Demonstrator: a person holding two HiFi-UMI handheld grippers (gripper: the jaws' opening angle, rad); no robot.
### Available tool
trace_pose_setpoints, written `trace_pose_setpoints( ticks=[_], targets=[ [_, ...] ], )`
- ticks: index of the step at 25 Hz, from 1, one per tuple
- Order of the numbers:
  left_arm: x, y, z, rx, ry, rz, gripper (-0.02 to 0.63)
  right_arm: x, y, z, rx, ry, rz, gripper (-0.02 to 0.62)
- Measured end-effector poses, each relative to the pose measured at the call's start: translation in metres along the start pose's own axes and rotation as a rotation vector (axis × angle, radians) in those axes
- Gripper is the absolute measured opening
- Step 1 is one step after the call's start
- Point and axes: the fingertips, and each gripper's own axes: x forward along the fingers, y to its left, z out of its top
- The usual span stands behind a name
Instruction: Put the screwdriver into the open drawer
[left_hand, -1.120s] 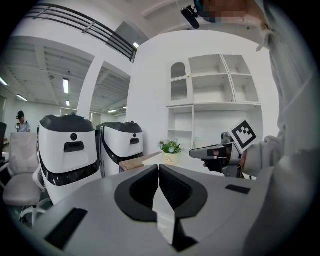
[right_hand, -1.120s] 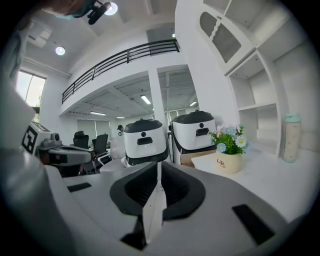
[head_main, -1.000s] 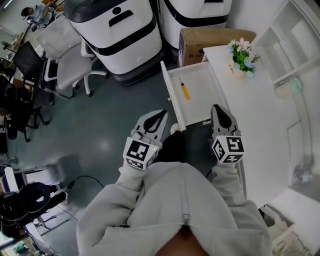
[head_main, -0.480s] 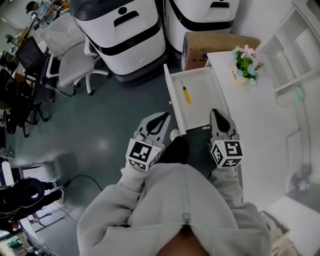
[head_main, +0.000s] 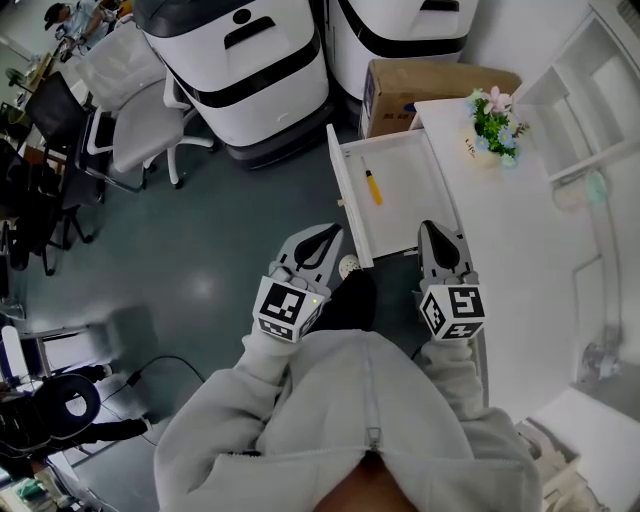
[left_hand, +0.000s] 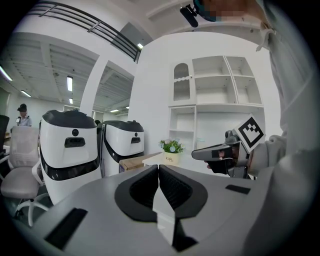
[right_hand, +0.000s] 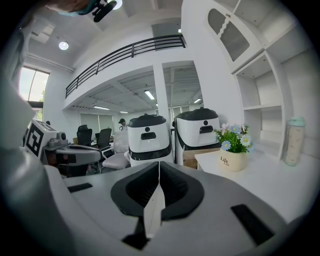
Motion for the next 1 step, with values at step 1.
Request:
trace_pose_setpoints(
  ticks=[1],
  targets=[
    [-0.001, -0.0002, -0.0011, -0.001, 0.001, -0.001, 0.02, -0.0005, 0.0012, -0.0009, 0.001, 0.001, -0.001, 0.035]
  ],
)
